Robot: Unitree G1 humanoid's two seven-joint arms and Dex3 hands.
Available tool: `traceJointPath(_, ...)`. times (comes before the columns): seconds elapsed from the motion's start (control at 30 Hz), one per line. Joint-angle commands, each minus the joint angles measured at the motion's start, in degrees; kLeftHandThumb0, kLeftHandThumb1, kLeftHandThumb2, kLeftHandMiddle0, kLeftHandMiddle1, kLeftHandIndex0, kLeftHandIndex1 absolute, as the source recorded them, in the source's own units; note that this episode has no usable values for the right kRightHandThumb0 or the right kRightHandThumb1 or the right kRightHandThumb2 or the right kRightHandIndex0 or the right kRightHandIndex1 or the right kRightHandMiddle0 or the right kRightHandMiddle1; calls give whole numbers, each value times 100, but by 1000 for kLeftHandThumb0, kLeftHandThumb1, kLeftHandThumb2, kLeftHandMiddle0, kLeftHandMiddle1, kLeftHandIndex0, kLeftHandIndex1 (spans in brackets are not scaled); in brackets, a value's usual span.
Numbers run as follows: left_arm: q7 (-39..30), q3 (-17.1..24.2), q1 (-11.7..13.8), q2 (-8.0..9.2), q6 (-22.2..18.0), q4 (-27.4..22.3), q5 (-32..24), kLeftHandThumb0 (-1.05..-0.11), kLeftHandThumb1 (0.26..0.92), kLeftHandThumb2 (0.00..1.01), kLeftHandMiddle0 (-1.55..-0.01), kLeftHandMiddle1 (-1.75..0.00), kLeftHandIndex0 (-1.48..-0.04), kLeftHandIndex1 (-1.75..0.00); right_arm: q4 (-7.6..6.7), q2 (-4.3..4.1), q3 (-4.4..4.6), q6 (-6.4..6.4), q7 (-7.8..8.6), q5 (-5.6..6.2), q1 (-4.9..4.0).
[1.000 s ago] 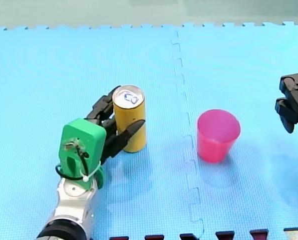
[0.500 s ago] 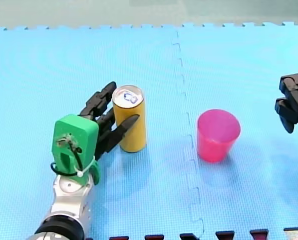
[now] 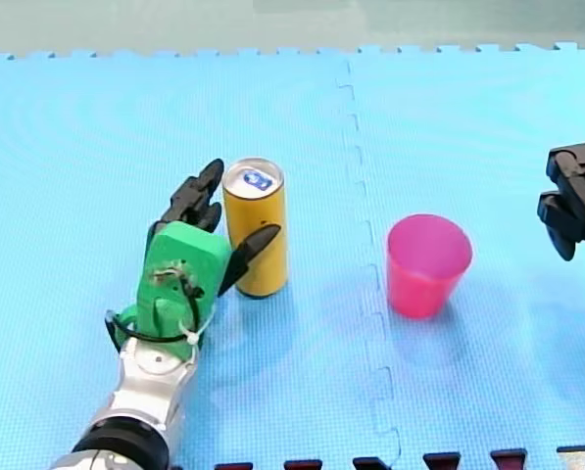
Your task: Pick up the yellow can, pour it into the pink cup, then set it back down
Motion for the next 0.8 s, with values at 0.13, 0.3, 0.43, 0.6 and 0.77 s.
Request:
traceJointPath(0.13,80,-77,-21,-5,77,28,36,-845,753,4,-493,-7,-428,0,-7,-22,-7,22,-25,14,-34)
traceJointPath(0.3,47,-114,-24,4,96,35,43,-870,762,5,-491,-3,-418,0,-9,-28,-4,35,-14,15,-40)
traceJointPath(0.43,-207,-72,-18,3,109,30,-68,-877,761,2,-487,-1,-413,0,-7,-26,1,38,-12,11,-36)
traceJointPath(0.6,-947,104,-14,4,205,-4,-428,-862,750,0,-466,0,-409,0,2,-31,5,36,-13,8,-25)
traceJointPath(0.77,-1717,381,10,8,186,-45,-879,-845,748,1,-475,-6,-432,-10,0,-34,6,27,-3,10,-27)
